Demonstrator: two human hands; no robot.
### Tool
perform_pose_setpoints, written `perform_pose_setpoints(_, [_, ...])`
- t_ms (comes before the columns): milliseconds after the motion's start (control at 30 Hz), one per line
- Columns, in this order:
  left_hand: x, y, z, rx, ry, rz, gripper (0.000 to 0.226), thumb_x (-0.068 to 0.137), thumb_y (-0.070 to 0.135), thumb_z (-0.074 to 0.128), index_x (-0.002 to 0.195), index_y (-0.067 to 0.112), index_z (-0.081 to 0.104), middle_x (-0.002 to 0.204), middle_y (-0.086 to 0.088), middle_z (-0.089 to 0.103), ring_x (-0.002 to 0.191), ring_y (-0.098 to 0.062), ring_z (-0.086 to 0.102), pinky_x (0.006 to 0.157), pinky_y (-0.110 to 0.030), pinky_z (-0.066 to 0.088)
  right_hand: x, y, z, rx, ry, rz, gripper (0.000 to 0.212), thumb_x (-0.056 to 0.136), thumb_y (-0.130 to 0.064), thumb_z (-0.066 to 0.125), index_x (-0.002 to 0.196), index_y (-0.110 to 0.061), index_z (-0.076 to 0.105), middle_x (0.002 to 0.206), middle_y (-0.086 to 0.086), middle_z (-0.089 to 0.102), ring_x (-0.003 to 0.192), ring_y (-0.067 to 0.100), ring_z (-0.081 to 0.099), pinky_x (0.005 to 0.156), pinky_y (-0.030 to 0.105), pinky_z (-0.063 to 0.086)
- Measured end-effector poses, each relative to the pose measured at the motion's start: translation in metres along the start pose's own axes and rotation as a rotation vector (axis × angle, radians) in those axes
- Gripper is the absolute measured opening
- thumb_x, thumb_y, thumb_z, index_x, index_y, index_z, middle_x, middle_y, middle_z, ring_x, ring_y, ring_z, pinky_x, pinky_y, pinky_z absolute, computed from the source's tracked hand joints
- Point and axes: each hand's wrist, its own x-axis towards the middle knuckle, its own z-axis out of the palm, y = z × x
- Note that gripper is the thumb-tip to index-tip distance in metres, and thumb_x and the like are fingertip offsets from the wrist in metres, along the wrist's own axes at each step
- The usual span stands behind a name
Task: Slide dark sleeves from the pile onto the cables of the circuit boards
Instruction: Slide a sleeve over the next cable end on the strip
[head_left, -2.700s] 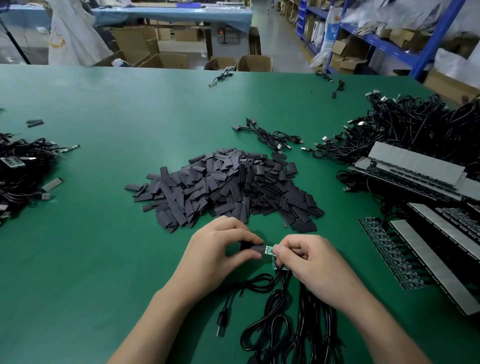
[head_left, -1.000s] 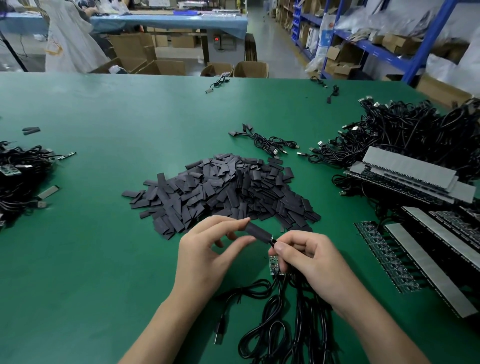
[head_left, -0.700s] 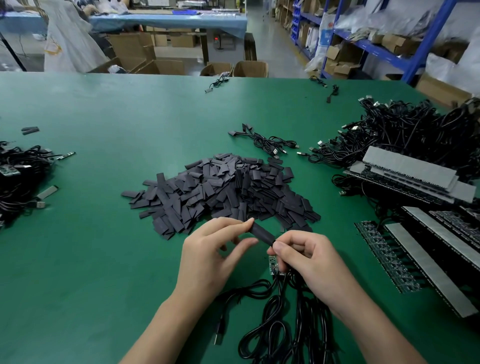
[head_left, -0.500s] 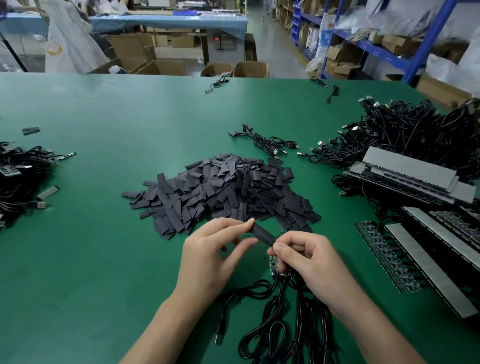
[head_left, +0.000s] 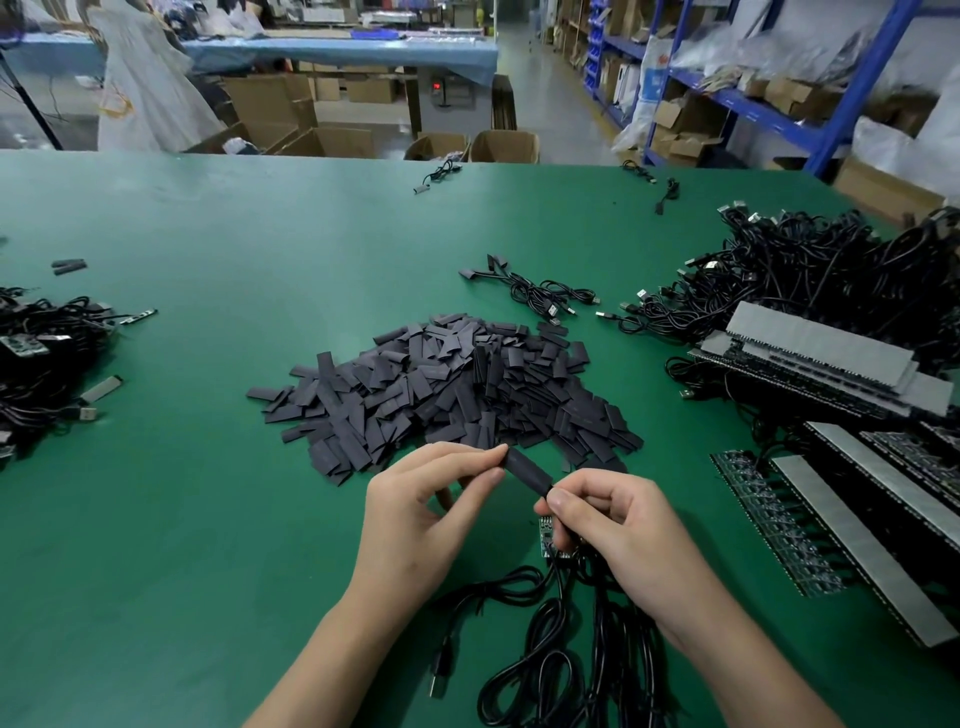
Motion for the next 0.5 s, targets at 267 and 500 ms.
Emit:
perform_pose_setpoints(267, [0.001,0.006,-0.002,-0.142,-0.037,-0.101,0.009,0.09,0.024,0.078,0.098,0.025,0.082,0.086,0.007,0.077,0.08,-0.013,0.074,0.069,-0.023,0.055,-0.001,0.001,-0.001,-0.044,0.006,-0.016,0.019,0.09,-0.042,0.063,0.084,-0.031,0.077,0.071,0.001,0.073,0.071,0.01,0.069,0.073,0.02,0.053])
perform_pose_setpoints(500, [0.005,0.011,-0.003,-0.665,-0.119,-0.459,0.006,0.082,0.014,0.08,0.086,0.013,0.075,0.082,-0.019,0.076,0.075,-0.024,0.076,0.065,-0.024,0.056,-0.005,-0.004,-0.004,-0.319,0.001,-0.096,0.012,0.095,-0.041,0.068,0.086,-0.04,0.074,0.086,-0.014,0.076,0.082,0.004,0.07,0.077,0.022,0.053])
